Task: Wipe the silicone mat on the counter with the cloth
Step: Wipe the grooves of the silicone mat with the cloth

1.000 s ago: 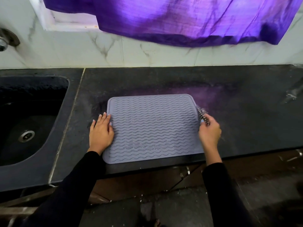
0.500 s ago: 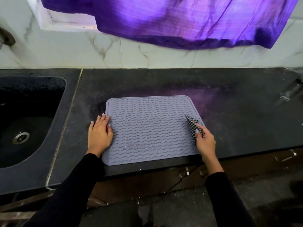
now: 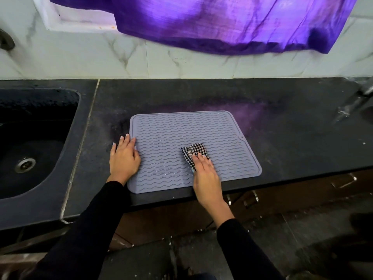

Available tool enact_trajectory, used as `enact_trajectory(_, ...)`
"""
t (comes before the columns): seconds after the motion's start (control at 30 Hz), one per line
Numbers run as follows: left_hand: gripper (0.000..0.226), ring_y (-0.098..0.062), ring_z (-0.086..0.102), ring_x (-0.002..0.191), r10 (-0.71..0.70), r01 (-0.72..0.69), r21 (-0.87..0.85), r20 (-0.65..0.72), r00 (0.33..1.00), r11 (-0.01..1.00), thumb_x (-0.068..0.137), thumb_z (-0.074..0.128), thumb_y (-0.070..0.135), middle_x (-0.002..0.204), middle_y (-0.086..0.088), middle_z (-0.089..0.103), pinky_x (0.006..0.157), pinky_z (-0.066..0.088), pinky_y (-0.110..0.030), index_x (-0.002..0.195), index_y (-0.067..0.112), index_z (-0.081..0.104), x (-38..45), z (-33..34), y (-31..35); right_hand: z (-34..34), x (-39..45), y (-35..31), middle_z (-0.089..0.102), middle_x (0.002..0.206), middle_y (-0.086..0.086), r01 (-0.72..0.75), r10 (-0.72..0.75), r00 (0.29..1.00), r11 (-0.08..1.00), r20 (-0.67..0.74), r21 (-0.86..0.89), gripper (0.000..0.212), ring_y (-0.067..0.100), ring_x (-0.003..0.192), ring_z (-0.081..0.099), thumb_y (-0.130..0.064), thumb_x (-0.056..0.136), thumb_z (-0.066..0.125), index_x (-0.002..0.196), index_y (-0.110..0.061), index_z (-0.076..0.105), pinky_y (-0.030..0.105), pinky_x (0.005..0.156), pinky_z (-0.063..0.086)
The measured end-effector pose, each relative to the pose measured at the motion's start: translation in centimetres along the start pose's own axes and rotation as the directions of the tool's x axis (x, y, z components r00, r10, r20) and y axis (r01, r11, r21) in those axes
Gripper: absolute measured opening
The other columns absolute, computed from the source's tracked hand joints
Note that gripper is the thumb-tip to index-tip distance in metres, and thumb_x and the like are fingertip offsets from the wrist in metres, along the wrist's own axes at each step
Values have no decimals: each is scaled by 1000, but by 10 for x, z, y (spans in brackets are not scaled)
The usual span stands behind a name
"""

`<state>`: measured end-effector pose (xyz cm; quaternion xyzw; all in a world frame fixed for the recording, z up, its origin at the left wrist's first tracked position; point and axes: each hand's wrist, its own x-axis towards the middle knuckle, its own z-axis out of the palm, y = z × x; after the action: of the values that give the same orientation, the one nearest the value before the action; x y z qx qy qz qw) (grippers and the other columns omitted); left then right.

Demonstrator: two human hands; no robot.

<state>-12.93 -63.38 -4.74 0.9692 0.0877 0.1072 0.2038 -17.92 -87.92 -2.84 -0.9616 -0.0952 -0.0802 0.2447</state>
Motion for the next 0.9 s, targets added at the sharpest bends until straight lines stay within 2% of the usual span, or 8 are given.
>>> enact_trajectory(0.1,48,-27,19,142,-17,17,31,-1,1000,999,94,36,16,151,-13,28,116,9,-45,141,7,35,-4,2,3,3,3,4,33,150,11,33,-32,999,998,13,-45,55,23,141,27,0,90,46,142,-9,34,29,116,11)
enact_trajectory(0.23,48,-26,20,142,-17,17,43,-4,1000,999,93,37,17,151,-13,29,116,9,-44,141,7,36,-7,1,4,2,9,6,42,146,6,21,-20,1000,998,-19,62,51,19,136,37,-1,90,45,139,-13,42,30,113,25)
enact_trajectory(0.33,48,-26,18,142,-1,1,15,43,999,1000,95,37,17,152,-11,26,116,7,-44,142,8,34,-6,-3,1,-3,16,11,56,133,3,-136,161,985,951,-68,277,43,19,119,54,-4,91,48,132,-18,52,25,97,39)
enact_trajectory(0.47,54,-24,9,144,-6,-3,97,93,996,995,98,28,27,156,-11,12,117,2,-44,147,5,14,-14,-7,-3,-24,33,4,56,132,6,-371,504,863,569,46,734,35,18,118,52,-12,97,44,131,-13,50,25,95,40)
enact_trajectory(0.57,57,-26,6,145,-17,6,178,56,998,984,98,23,31,156,-14,9,116,-2,-44,147,3,12,-22,-9,-4,-24,24,-25,52,133,0,-266,368,927,776,-68,571,41,11,115,49,-10,96,44,137,-15,44,22,93,37)
enact_trajectory(0.67,63,-26,7,144,-12,-5,167,100,995,986,92,12,36,156,-14,12,116,0,-44,146,5,18,-25,-9,-6,6,9,-43,37,148,4,-60,58,998,969,15,238,50,18,135,35,-9,95,43,143,-17,33,32,115,25)
enact_trajectory(0.77,53,-22,8,145,-22,10,136,82,996,991,98,21,30,156,-10,14,117,1,-41,146,7,19,-26,-5,-7,27,6,-37,20,155,8,87,-85,995,995,54,-38,57,20,145,14,-10,94,42,147,-18,23,26,116,-4)
enact_trajectory(0.9,55,-22,10,144,-16,9,136,53,998,991,97,19,31,155,-10,17,117,2,-41,146,7,21,-28,-4,-6,22,11,-33,14,157,4,103,-100,987,995,126,-13,58,17,146,9,-9,95,41,148,-20,20,22,113,-6)
